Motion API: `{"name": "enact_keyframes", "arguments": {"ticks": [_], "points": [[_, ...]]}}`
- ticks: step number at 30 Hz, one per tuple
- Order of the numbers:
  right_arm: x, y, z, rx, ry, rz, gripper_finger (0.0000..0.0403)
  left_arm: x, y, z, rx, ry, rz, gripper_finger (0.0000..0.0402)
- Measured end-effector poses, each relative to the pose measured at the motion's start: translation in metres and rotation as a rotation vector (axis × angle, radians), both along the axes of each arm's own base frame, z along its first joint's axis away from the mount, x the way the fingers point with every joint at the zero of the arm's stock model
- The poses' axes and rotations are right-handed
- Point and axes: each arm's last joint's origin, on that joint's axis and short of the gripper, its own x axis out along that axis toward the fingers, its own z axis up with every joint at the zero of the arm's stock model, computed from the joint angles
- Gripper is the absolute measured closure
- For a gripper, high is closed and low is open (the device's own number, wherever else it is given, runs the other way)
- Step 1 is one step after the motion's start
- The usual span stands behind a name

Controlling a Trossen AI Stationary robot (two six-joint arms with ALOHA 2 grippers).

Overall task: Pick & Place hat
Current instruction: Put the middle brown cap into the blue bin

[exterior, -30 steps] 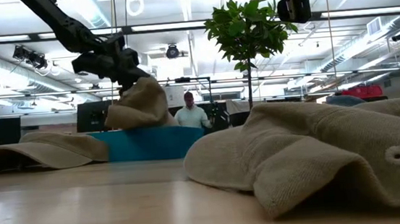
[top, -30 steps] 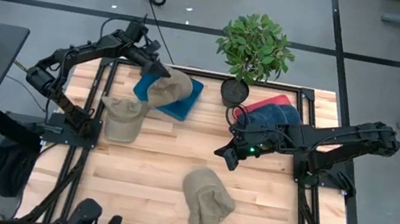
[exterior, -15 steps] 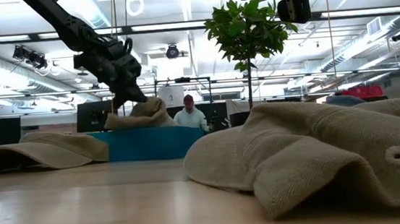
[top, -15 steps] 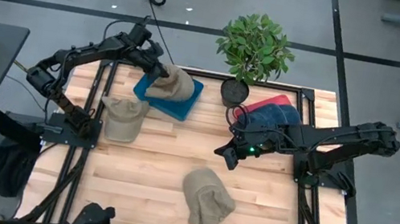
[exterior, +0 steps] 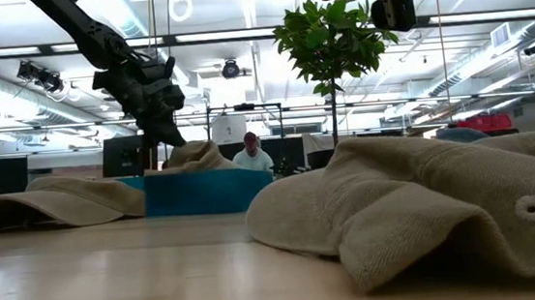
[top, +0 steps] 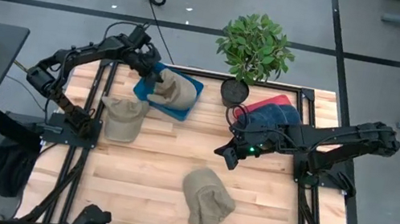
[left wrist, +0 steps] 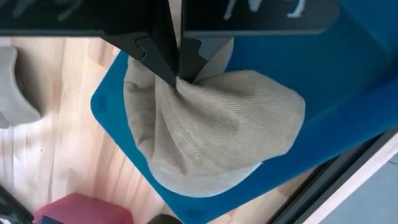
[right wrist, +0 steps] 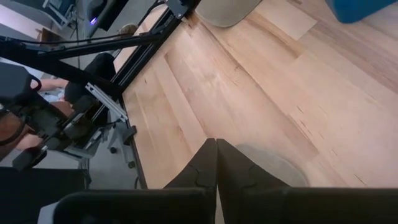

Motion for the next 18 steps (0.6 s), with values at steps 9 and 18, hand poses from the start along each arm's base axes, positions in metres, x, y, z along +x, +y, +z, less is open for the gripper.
{"name": "enact_keyframes", "arguments": {"ticks": [9, 18], "points": [[0.0000, 0.0000, 0.0000, -0.002, 0.000, 0.002, 0.0396, 0.0048, 0.0010, 0.0019, -0.002, -0.026, 0.028, 0.0391], [0.0000, 0.0000, 0.0000, -0.003, 0.000, 0.002, 0.0396, 0.0076, 0.0031, 0.0039, 0.037, -0.046, 0.027, 0.0389]]}}
